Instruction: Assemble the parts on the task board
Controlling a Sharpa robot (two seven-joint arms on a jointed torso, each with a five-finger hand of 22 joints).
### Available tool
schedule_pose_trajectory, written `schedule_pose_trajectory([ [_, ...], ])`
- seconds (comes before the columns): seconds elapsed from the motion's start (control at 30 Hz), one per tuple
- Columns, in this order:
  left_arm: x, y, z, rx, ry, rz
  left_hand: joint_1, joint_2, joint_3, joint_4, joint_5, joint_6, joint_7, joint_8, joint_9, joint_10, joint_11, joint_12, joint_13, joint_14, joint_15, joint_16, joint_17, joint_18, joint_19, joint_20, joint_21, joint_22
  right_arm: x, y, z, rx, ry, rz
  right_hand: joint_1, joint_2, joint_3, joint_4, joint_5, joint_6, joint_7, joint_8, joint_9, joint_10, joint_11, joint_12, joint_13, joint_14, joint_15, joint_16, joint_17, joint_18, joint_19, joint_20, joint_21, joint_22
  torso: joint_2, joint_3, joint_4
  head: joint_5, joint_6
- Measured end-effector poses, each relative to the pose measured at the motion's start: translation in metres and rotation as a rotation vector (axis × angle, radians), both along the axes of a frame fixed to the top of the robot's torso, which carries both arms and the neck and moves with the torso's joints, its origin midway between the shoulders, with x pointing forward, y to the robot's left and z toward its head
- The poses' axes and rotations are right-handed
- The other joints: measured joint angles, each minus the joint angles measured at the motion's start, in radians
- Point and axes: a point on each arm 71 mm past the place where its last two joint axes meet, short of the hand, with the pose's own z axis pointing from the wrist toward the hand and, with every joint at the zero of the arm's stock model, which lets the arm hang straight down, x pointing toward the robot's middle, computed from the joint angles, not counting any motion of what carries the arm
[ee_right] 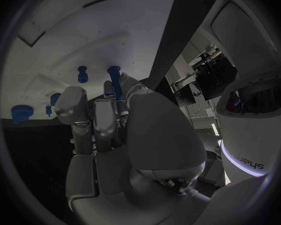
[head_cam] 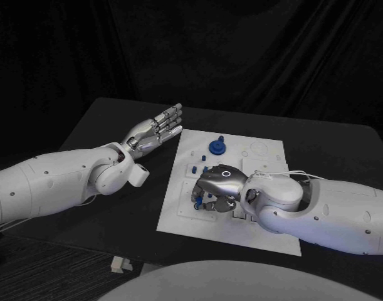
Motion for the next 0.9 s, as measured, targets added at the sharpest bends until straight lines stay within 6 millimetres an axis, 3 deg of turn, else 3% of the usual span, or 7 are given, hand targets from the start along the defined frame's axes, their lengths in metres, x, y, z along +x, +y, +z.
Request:
schedule_pose_trajectory([
  [0.43,-0.0002,-0.0007,-0.0009,0.002,0.007,-0.004,0.004,0.004,0.006,0.000,0.000,0.009,0.009,0.000,0.002,0.000,0.000,0.000,-0.001,0.000,0.007,0.000,0.000,0.000,0.000,0.000,0.000,0.000,0.0003,0.0010,-0.0004,0.002,-0.001,0.000,-0.005,-0.005,0.003,0.003,-0.044,0.000,0.000,-0.008,0.002,0.000,0.000,-0.008,0.000,0.003,0.003,0.000,-0.005,0.000,0.000,0.000,0.000,0.000,0.000,0.0004,0.0013,0.001,0.000],
  [0.9,-0.0005,-0.0009,-0.0014,0.004,0.013,-0.006,0.004,0.004,0.006,0.000,0.000,0.013,0.013,0.004,0.003,0.000,0.000,0.000,-0.001,0.000,0.007,0.000,-0.001,0.000,0.000,0.000,0.000,0.000,-0.0004,0.0030,-0.0018,0.003,0.000,0.002,-0.009,-0.009,0.003,0.003,-0.054,0.000,0.000,-0.013,0.001,0.000,0.000,-0.016,0.000,0.003,0.003,0.000,-0.009,0.000,0.000,0.000,-0.001,0.000,0.000,0.0004,0.0011,0.002,0.000],
])
